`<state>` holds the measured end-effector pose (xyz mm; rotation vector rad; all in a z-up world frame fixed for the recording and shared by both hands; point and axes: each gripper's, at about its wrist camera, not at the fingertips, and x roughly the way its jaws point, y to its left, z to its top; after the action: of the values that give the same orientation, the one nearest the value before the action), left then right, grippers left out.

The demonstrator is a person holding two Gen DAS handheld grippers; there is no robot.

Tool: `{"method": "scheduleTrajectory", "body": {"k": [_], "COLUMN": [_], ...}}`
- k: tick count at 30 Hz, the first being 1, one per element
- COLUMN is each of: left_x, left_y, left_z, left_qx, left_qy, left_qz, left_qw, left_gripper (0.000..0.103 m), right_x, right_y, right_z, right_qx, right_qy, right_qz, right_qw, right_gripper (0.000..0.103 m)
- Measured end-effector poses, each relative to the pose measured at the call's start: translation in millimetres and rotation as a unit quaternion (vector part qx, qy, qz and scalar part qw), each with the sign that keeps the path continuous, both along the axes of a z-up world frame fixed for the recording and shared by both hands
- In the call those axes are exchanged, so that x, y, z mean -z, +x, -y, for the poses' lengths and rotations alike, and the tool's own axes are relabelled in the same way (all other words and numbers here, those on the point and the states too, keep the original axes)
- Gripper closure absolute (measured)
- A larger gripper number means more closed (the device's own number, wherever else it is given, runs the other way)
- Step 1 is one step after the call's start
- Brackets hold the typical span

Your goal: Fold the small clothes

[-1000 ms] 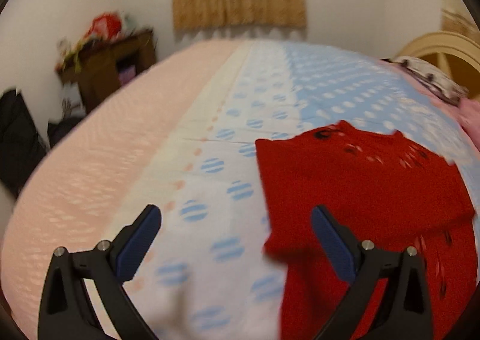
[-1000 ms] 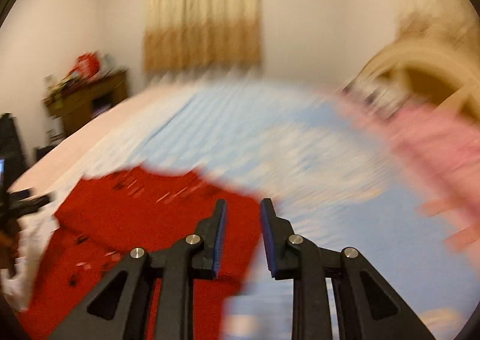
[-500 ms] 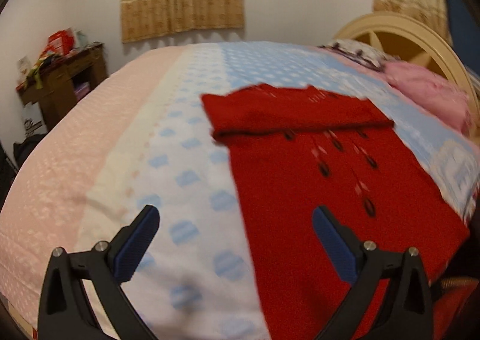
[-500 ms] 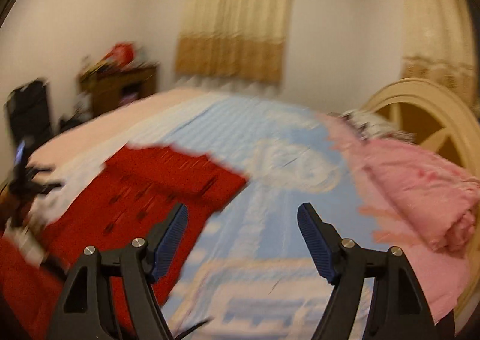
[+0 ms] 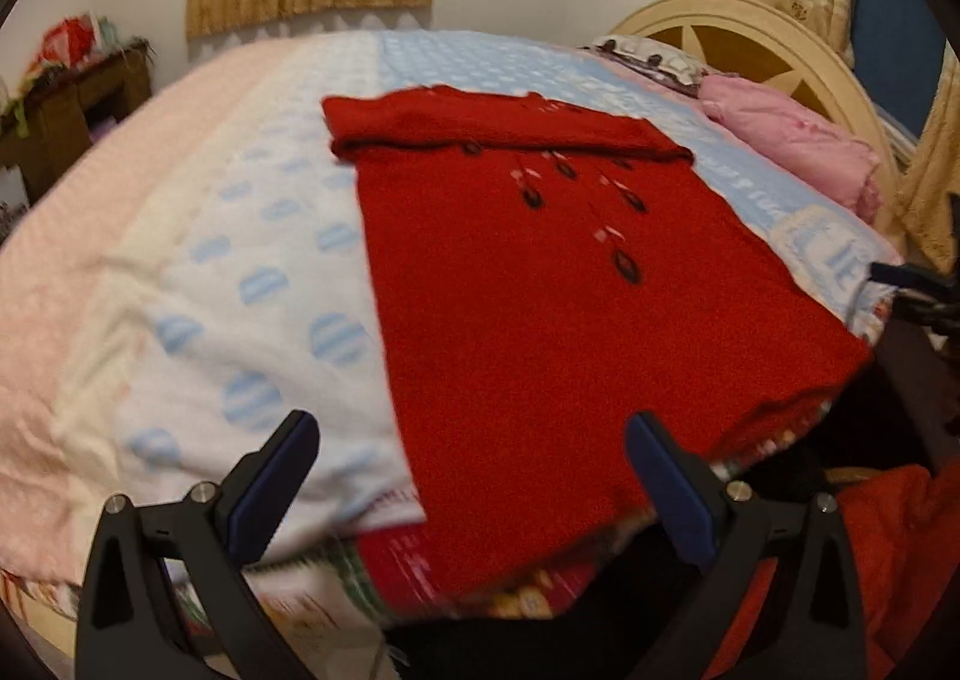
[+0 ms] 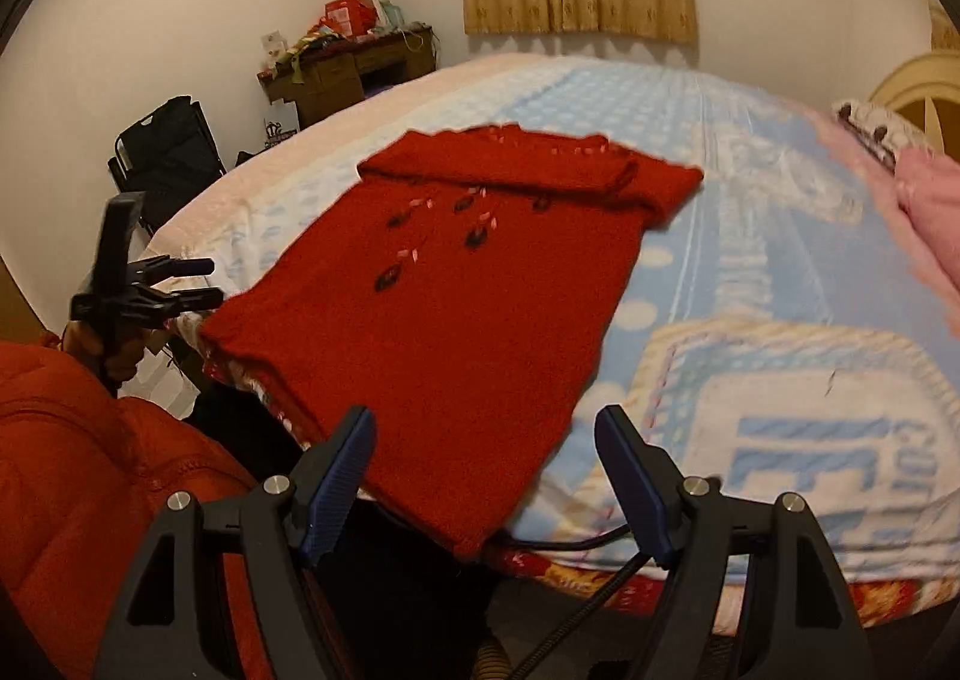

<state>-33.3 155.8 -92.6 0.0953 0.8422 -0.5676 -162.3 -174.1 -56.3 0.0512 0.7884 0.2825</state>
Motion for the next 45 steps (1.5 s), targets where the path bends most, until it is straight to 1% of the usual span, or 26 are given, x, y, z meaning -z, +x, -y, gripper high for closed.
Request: {"method": "scheduleTrajectory", "body": {"k": [1,2,3,4,5,7,11,12,14,16,18,20,23,26,28,29,32,35,39,41,42,43,44,45], "left_x": [3,7,11,16,19,25,25,26,26,26,26,26,26,25,25,26,26,25,24,23,23,24,24,24], "left_y": [-3,-5,-6,-6,-5,-4,-8,-9,-8,-7,-7,-7,-8,-8,-9,-11,-14,-15,-13,-13,-12,-12,-12,-12], "left_z": [-2,-2,-2,-1,1,2,5,5,3,3,3,4,5,5,9,11,15,14,10,10,9,9,8,8], "left_qx": [0.005,0.008,0.009,0.008,0.007,0.005,0.012,0.011,0.009,0.008,0.007,0.005,0.006,0.011,0.018,0.022,0.032,0.034,0.032,0.028,0.024,0.023,0.024,0.024], "left_qy": [-0.005,-0.005,-0.001,0.005,0.008,0.001,0.011,0.008,0.005,0.006,0.007,0.009,0.012,0.004,0.005,0.011,0.023,0.018,0.014,0.015,0.017,0.018,0.017,0.017], "left_qz": [-0.007,-0.013,-0.018,-0.026,-0.033,-0.048,-0.038,-0.039,-0.04,-0.039,-0.039,-0.037,-0.036,-0.04,-0.041,-0.038,-0.031,-0.031,-0.04,-0.041,-0.041,-0.043,-0.044,-0.045], "left_qw": [0.9999,0.9999,0.9998,0.9996,0.9994,0.9988,0.9991,0.9991,0.9992,0.9992,0.9992,0.9993,0.9993,0.9991,0.999,0.999,0.9988,0.9987,0.9986,0.9986,0.9987,0.9987,0.9986,0.9986], "left_gripper": [0.002,0.006,0.01,0.016,0.019,0.019,0.019,0.019,0.019,0.019,0.019,0.018,0.018,0.018,0.019,0.021,0.029,0.038,0.044,0.055,0.059,0.06,0.065,0.073], "right_x": [-1,1,2,2,1,1,7,8,9,5,-6,-15,-19,-9,3,10,21,28,39,43,45,46,47,48], "right_y": [-1,-2,-3,-3,-4,-4,-2,-2,0,0,-3,-5,-6,-2,3,7,11,15,17,17,17,17,17,17], "right_z": [-1,-3,-5,-7,-8,-8,-10,-9,-3,1,6,9,8,4,-6,-12,-19,-10,-3,-7,-10,-13,-18,-23], "right_qx": [-0.003,-0.006,-0.007,-0.008,-0.008,-0.009,-0.006,-0.004,0.003,0.015,0.026,0.028,0.02,-0.001,-0.004,-0.005,0.003,0.022,0.035,0.031,0.028,0.023,0.017,0.007], "right_qy": [0.007,0.005,-0.004,-0.012,-0.017,-0.019,-0.054,-0.05,-0.023,-0.014,0.003,0.012,-0.001,0.013,-0.012,-0.04,-0.076,-0.064,-0.067,-0.083,-0.091,-0.099,-0.11,-0.121], "right_qz": [-0.001,-0.002,-0.002,-0.002,-0.003,-0.004,-0.016,-0.014,-0.012,0.002,0.022,0.031,0.021,-0.008,-0.025,-0.035,-0.057,-0.076,-0.103,-0.111,-0.112,-0.113,-0.113,-0.113], "right_qw": [1.0,1.0,1.0,1.0,1.0,1.0,0.998,0.999,1.0,1.0,0.999,0.999,1.0,1.0,1.0,0.999,0.995,0.995,0.992,0.99,0.989,0.988,0.987,0.986], "right_gripper": [0.027,0.028,0.028,0.028,0.028,0.028,0.028,0.028,0.028,0.028,0.028,0.028,0.028,0.028,0.028,0.028,0.028,0.028,0.035,0.038,0.038,0.04,0.045,0.049]}}
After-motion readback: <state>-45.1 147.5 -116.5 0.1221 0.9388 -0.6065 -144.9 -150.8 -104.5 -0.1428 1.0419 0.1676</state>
